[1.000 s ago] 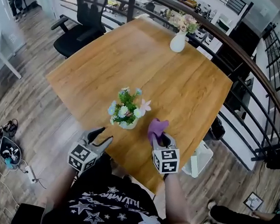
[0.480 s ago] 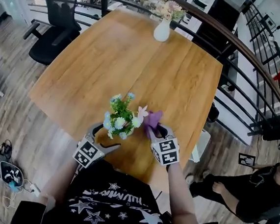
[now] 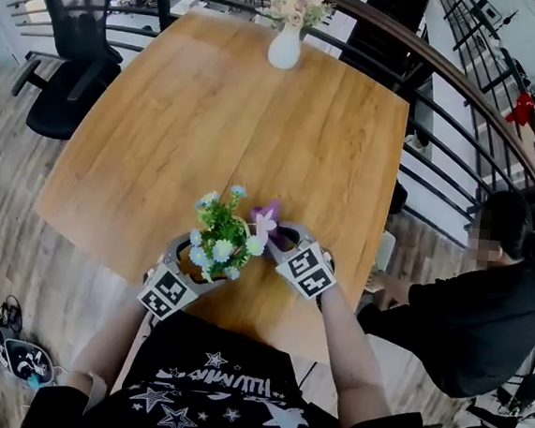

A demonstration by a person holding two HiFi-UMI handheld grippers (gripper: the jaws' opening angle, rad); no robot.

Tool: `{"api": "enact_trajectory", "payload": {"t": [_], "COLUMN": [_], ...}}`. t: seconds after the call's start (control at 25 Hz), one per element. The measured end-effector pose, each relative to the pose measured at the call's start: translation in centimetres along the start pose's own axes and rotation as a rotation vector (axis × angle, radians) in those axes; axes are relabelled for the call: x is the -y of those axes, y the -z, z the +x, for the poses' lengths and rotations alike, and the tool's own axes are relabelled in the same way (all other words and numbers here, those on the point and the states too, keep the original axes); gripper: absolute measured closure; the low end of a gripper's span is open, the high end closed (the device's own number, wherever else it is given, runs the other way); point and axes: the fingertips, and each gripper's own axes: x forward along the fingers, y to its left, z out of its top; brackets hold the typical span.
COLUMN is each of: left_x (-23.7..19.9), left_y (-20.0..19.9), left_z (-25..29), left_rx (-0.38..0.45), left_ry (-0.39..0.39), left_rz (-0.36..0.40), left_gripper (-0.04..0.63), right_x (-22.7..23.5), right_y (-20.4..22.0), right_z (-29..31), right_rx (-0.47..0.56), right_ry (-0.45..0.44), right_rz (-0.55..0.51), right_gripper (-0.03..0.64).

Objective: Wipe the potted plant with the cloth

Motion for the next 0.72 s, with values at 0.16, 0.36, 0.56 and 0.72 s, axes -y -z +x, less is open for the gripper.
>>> {"api": "enact_trajectory", "payload": {"t": [0.16, 0.36, 0.56, 0.72], "left_x": [-0.6, -1.3, -1.7, -1.9], "left_y": [-0.5, -0.7, -1.1, -1.2], "left_z": [0.9, 1.9, 2.1, 2.4], "left_rx": [0.018, 0.007, 0.018, 0.024], "left_ry": [0.036, 0.067, 0.079, 0.078], "left_rz": [0.043, 0.094, 0.13, 0.131], "left_gripper": [0.1, 0.103, 0.103, 0.103], "right_x": [-1.0, -2.5, -3.6, -4.0], "right_y": [0.5, 1.0, 1.1, 1.6], "right_z": [0.9, 1.4, 1.9, 1.8], "right_rx": [-0.028, -0.056, -0.051, -0.048], "right_ry": [-0.073, -0.129, -0.135, -0.131], "right_rz": [-0.076, -0.154, -0.171, -0.173], "right_gripper": [0.537, 0.537, 0.538, 0.538]}}
